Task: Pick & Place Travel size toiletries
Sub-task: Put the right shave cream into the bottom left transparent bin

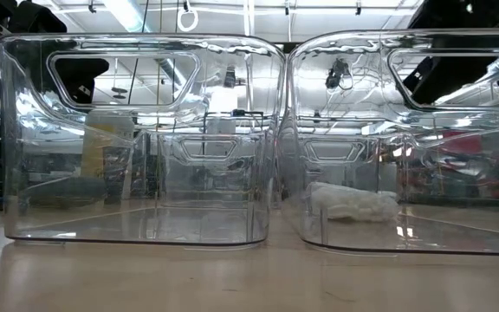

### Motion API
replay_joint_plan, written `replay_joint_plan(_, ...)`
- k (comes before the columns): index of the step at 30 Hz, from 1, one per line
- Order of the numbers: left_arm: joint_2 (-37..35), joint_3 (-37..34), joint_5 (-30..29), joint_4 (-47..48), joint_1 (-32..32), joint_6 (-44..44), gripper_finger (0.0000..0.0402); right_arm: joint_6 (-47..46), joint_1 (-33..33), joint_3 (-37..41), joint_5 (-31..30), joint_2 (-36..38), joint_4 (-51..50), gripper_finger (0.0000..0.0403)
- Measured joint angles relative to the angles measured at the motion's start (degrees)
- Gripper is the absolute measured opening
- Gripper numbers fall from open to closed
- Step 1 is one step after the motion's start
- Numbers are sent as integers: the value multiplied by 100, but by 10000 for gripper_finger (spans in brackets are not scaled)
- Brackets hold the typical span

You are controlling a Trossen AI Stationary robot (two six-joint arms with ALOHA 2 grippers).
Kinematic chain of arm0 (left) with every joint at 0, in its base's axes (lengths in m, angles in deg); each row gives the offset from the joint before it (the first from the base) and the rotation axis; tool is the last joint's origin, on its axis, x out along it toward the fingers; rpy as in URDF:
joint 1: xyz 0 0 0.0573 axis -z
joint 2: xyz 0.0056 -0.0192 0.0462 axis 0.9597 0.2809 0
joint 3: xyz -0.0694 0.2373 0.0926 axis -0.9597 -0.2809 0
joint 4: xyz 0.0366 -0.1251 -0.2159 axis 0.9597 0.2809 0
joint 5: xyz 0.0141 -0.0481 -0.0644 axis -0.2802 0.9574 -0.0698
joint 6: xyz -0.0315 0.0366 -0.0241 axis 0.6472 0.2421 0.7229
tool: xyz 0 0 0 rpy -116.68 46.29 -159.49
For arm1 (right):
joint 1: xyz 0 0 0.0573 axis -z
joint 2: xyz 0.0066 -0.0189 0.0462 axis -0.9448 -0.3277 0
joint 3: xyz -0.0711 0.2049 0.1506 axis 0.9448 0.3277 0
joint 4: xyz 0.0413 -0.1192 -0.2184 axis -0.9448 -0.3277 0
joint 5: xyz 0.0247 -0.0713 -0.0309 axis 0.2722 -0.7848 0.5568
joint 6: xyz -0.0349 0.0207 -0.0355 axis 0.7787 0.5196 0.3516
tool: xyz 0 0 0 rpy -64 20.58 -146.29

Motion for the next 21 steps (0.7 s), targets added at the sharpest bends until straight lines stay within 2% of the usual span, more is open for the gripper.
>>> replay_joint_plan(9,-1,1,1,1,-1,1,22,133,-952,0,-7,0,0,1)
replay_joint_plan(21,0,2,1,0,-2,0,22,133,-1799,0,-20,0,0,1)
